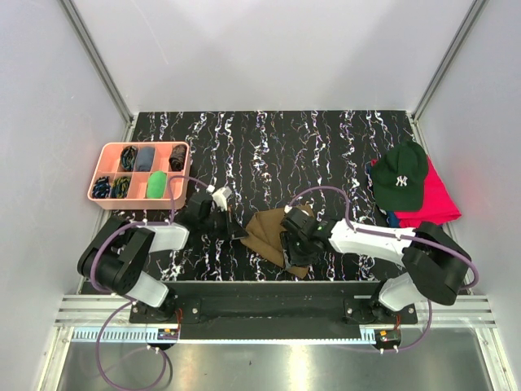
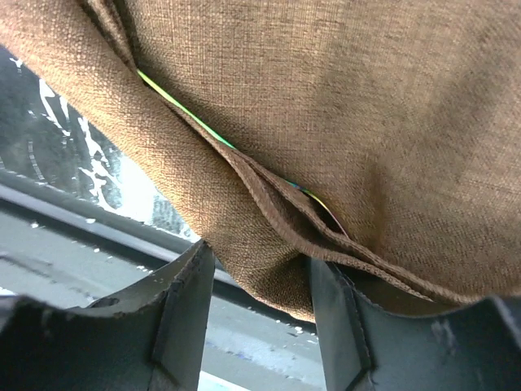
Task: Fold the napkin, place the utensils inside, and roll it up
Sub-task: Roll the napkin with the utensil
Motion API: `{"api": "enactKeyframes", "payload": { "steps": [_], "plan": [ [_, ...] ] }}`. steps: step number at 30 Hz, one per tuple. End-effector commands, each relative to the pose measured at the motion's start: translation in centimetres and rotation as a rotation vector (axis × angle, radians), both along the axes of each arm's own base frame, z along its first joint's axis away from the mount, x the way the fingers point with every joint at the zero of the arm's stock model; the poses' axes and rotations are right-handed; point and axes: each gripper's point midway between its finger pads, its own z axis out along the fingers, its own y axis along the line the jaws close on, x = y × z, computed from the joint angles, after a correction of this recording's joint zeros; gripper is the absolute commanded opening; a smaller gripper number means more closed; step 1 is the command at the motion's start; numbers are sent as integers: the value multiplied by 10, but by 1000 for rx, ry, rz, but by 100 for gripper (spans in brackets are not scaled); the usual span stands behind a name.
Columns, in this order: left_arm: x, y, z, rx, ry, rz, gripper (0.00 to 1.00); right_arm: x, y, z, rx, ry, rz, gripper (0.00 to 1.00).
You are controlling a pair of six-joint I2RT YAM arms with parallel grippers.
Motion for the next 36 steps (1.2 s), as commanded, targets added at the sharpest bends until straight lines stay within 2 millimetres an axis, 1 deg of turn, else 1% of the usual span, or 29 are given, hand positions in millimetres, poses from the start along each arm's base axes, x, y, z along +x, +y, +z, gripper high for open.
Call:
{"api": "enactKeyframes", "payload": {
  "steps": [1,2,4,5,7,8,10,11,13,14,15,16,17,18,20,21,23,24,26,27,29,33,34,35,36],
  "plan": [
    [-4,7,-21,84,57,-17,0,-40,-41,-41,-144,200,-23,57],
    [-5,8,-25,90,77,-21,0,-39,-38,-39,-136,199,-19,58],
    [-4,6,-24,87,82,-30,0,-34,-32,-29,-108,175,4,63],
    [-5,6,-25,89,90,-34,0,-26,-23,-19,-82,148,13,65],
    [-4,5,-24,91,94,-34,0,-15,-17,0,-56,88,48,67],
    [-6,6,-25,96,102,-33,0,-4,-6,16,-25,44,56,69],
    [-5,6,-24,98,100,-32,0,9,-1,35,-11,-35,90,71],
    [-5,6,-23,100,104,-32,0,20,8,51,15,-82,99,72],
    [-5,6,-23,99,106,-32,0,34,13,65,12,-164,137,73],
    [-6,6,-23,100,111,-31,0,41,20,75,23,-206,153,73],
    [-6,6,-23,99,112,-32,0,47,23,75,6,-234,167,73],
    [-6,6,-23,98,114,-33,0,48,27,76,-15,-270,215,73],
    [-5,6,-23,98,114,-33,0,53,34,81,-19,-307,237,74],
    [-5,6,-23,99,115,-32,0,59,38,76,-54,-339,252,74],
    [-5,5,-22,98,117,-33,0,59,52,75,-84,-396,323,73],
    [-5,5,-21,95,117,-35,0,64,56,66,-118,-415,337,74],
    [-4,4,-20,92,115,-35,0,66,66,60,-146,-443,387,73],
    [-4,4,-19,90,116,-35,0,69,70,49,-170,-443,408,72],
    [-5,4,-20,91,120,-35,0,69,77,36,-182,-429,431,69],
    [-4,4,-20,93,120,-35,0,69,82,33,-170,-427,444,68],
    [-6,4,-20,93,123,-37,0,69,84,21,-182,-411,457,66],
    [-5,4,-19,91,120,-38,0,64,85,6,-178,-386,489,64],
    [-5,4,-19,91,122,-37,0,63,83,1,-184,-378,494,62],
    [-4,3,-18,87,118,-40,0,60,82,-5,-188,-358,505,56],
    [-4,3,-18,86,119,-40,0,59,81,-8,-188,-347,506,53]
  ]
}}
